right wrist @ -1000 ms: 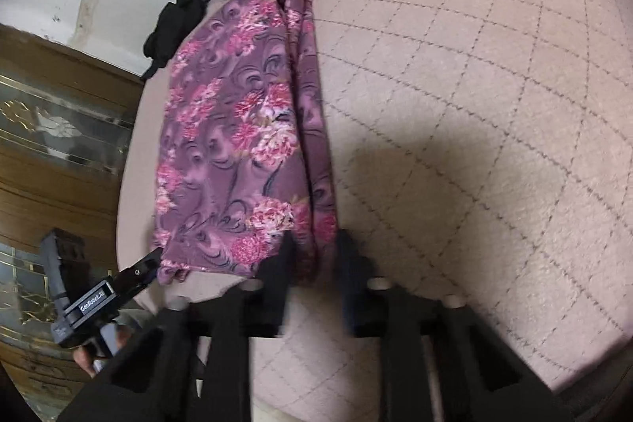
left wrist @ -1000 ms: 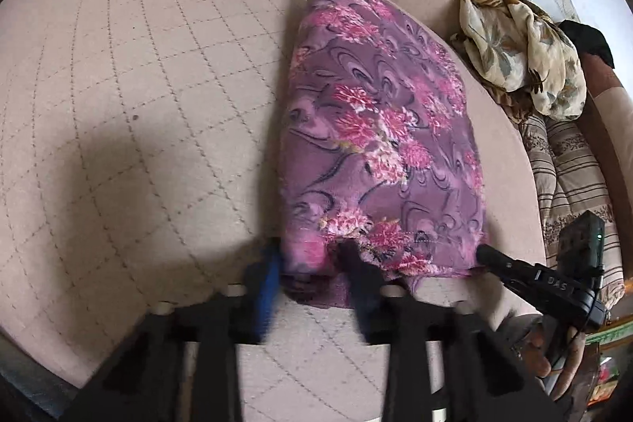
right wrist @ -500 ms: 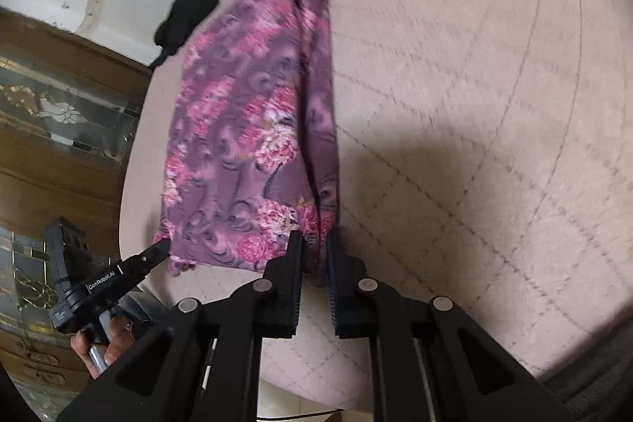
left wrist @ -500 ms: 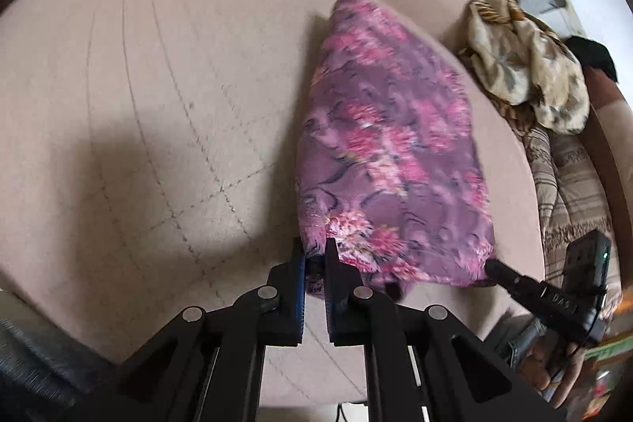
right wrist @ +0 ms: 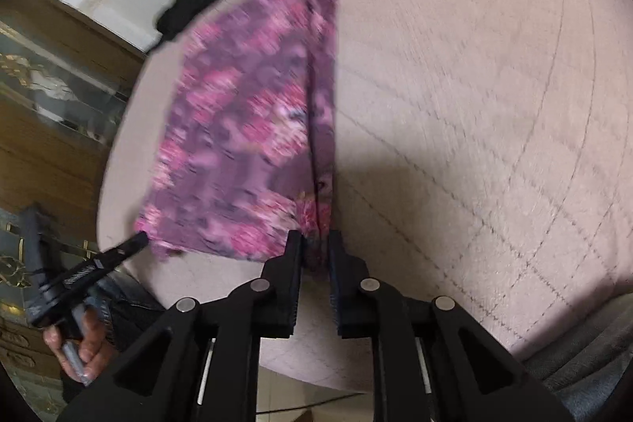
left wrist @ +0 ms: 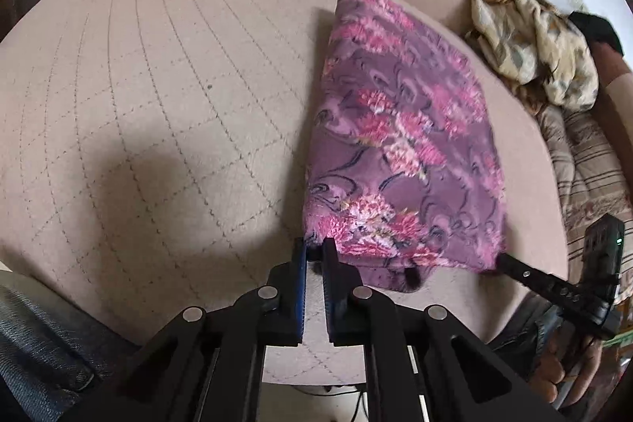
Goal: Fold small clothes
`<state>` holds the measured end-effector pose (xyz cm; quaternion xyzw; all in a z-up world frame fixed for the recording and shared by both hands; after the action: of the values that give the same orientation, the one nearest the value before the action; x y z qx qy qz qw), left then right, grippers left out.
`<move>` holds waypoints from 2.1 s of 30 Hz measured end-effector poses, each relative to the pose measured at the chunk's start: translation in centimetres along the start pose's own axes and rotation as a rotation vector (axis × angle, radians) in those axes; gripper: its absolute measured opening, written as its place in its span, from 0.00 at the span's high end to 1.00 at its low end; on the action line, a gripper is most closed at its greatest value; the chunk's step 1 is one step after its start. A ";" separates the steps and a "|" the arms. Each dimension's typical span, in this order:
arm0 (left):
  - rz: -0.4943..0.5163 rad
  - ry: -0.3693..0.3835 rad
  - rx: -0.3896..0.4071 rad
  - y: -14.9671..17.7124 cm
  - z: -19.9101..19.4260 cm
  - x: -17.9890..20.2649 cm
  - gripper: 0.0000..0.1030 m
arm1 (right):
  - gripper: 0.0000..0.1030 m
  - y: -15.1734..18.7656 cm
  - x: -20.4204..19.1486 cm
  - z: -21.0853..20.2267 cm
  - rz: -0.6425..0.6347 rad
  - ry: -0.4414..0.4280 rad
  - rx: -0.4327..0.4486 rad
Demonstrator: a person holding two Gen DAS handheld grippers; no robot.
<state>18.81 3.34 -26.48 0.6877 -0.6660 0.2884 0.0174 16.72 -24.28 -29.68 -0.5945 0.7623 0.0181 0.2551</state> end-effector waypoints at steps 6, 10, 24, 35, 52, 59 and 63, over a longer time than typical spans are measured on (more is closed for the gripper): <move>-0.040 0.023 0.062 -0.9 -2.1 0.2 0.67 | 0.51 -0.7 0.1 -3.0 0.051 -0.065 0.099; -0.044 0.046 0.116 -3.2 -3.5 0.7 0.41 | 0.50 -2.3 -1.2 -4.1 0.037 -0.121 0.102; -0.075 0.114 -0.026 -9.3 6.0 0.5 0.50 | 0.87 -9.8 -1.9 4.0 0.008 -0.123 0.009; -0.014 0.081 -0.017 -9.6 5.0 1.2 0.90 | 0.94 -10.1 -1.6 4.4 -0.028 -0.016 -0.008; -0.066 0.185 -0.061 -19.7 10.4 2.7 0.35 | 0.59 -22.5 -4.3 3.7 -0.060 -0.081 0.123; -0.141 0.262 -0.079 -19.7 11.0 2.4 0.61 | 0.95 -22.7 -4.0 5.6 -0.071 -0.038 0.111; -0.132 0.264 -0.064 -19.7 10.7 2.6 0.68 | 0.96 -22.7 -3.9 3.7 -0.083 -0.021 0.166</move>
<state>40.87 -1.18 -27.22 0.6854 -0.6200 0.3530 0.1456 39.48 -26.15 -25.02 -0.6022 0.7332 -0.0496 0.3119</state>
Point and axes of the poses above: each gripper's, at about its wrist camera, not at the fingertips, and z roughly the way its jaws point, x to its right, y to its underside, the point moved 7 cm from there along z, roughly the way its jaws point, and after that the axes turned 7 degrees about y, right-handed, at the moved point
